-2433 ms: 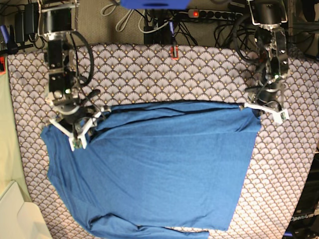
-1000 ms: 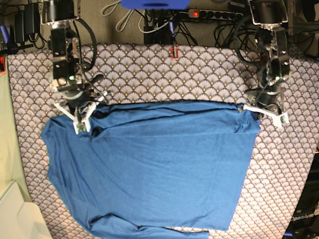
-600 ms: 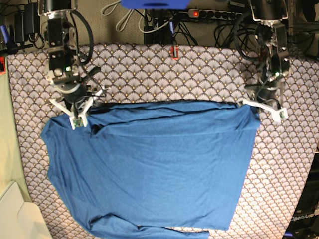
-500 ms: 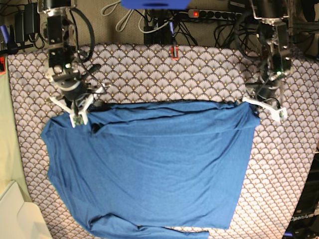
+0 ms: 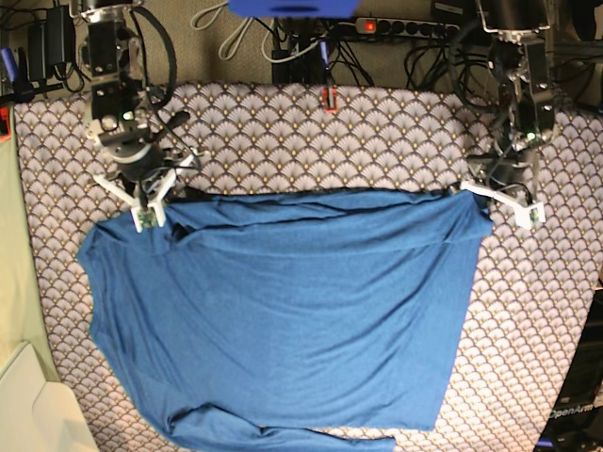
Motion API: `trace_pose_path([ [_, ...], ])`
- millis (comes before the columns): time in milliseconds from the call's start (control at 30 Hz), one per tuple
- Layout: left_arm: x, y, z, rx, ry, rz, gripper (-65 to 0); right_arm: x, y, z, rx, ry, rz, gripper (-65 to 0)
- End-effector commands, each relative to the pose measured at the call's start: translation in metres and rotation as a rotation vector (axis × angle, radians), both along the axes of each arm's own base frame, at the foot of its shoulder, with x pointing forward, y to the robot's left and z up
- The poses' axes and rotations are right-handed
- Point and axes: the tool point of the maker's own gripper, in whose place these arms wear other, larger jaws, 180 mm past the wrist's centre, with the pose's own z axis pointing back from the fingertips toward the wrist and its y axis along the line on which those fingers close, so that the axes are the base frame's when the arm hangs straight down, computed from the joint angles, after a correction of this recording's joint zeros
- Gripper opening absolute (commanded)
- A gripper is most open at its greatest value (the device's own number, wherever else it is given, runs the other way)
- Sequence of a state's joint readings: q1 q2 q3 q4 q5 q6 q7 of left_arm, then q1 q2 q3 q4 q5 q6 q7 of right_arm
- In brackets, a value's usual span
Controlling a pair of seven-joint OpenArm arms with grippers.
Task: Fold the T-shirt properly
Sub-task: 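Hold the lifted edge and drag the shirt toward the robot base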
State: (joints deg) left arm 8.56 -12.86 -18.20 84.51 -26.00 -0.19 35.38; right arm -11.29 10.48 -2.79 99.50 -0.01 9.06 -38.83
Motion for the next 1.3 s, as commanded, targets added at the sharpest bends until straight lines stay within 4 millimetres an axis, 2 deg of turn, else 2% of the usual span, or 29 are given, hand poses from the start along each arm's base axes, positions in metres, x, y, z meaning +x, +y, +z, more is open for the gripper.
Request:
trace_pose_path([
  [0,0.011,0.005,0.016,0.022,-0.053,-0.003,-64.5,0.009,-0.002,0.012,-0.005,-0.047,0.002,-65.0],
  [167,0.013,0.005,0.016,0.019,-0.056,0.0,-64.5,0.02,-0.002,0.018,-0.004,-0.066,-0.001,-65.0],
  [267,0.013,0.005,0.016,0.019,-0.056,0.0,-64.5,0.023,-0.002,0.016,-0.003,-0.064,-0.001,-64.4],
  [533,0.014,0.006,0.017,0.022,-0.062,0.001,-64.5,0.034,-0.008,0.003,-0.005,-0.035,-0.016,-47.9],
  [667,0.014,0.006,0.017,0.022,-0.062,0.001,-64.5,0.035,-0.009,0.0,-0.006,-0.026,-0.018,-44.5],
  [967,0.015,0.006,0.018,0.022,-0.064,0.001,-64.5,0.033,-0.014,-0.023,-0.006,0.039,-0.032,-44.3],
  [1200,0.015,0.006,0.018,0.022,-0.065,0.001,-64.5,0.031,-0.002,-0.03,0.0,0.071,0.066,-44.9],
  [1267,0.015,0.006,0.019,0.022,-0.066,-0.001,-64.5,0.031,-0.002,-0.03,-0.002,0.071,0.066,-49.7],
])
